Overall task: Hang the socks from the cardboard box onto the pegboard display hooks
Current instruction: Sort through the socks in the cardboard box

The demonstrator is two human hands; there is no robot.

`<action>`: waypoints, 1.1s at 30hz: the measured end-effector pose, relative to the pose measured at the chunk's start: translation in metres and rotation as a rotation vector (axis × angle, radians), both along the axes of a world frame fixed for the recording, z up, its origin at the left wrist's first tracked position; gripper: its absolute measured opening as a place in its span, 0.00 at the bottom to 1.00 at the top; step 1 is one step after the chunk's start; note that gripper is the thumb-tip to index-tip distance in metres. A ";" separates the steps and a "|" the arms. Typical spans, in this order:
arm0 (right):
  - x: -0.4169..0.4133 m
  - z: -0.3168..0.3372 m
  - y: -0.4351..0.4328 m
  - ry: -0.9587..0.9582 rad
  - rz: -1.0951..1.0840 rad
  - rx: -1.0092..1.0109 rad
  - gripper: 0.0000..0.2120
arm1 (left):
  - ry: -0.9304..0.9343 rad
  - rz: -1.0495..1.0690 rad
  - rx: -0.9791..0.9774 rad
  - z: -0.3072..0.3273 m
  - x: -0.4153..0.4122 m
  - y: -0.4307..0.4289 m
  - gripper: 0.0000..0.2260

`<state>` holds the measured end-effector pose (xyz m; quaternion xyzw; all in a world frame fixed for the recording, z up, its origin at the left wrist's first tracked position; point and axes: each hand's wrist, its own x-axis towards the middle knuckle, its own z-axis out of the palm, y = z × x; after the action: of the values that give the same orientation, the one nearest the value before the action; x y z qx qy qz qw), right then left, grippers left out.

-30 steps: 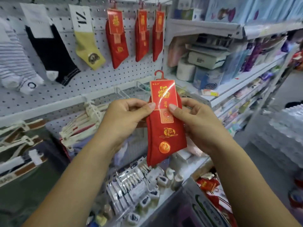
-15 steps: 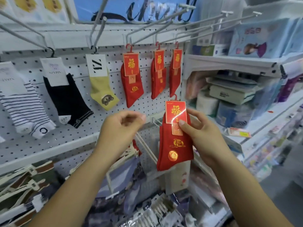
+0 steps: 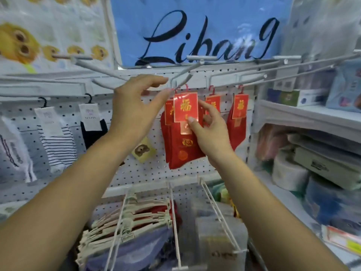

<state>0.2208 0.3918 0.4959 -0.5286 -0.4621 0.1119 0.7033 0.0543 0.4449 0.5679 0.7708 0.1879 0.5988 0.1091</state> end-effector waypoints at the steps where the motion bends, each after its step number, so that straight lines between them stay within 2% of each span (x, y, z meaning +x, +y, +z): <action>1: 0.002 0.003 0.005 -0.019 0.015 0.024 0.23 | 0.004 0.006 0.032 0.003 0.003 -0.002 0.11; 10: 0.023 -0.013 0.026 -0.144 0.138 0.038 0.23 | 0.116 0.110 0.199 0.008 0.010 -0.008 0.10; 18: 0.036 -0.020 0.028 -0.182 0.168 -0.020 0.26 | 0.135 0.125 0.208 0.011 0.009 -0.016 0.06; 22: 0.037 -0.025 0.023 -0.231 0.146 -0.067 0.29 | 0.153 0.099 0.157 0.009 0.008 -0.020 0.06; 27: 0.030 -0.038 -0.002 -0.266 0.083 -0.206 0.33 | 0.173 0.113 0.134 -0.009 0.000 -0.025 0.11; 30: 0.021 -0.048 -0.030 -0.320 0.028 -0.285 0.32 | 0.113 0.086 0.133 -0.034 -0.007 -0.036 0.09; 33: 0.008 -0.060 -0.069 -0.431 -0.077 -0.339 0.30 | 0.129 0.049 0.068 -0.062 -0.018 -0.051 0.08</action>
<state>0.2291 0.3228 0.4360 -0.6675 -0.5554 0.0455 0.4939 0.0363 0.3935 0.5060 0.8062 0.1929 0.5564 0.0560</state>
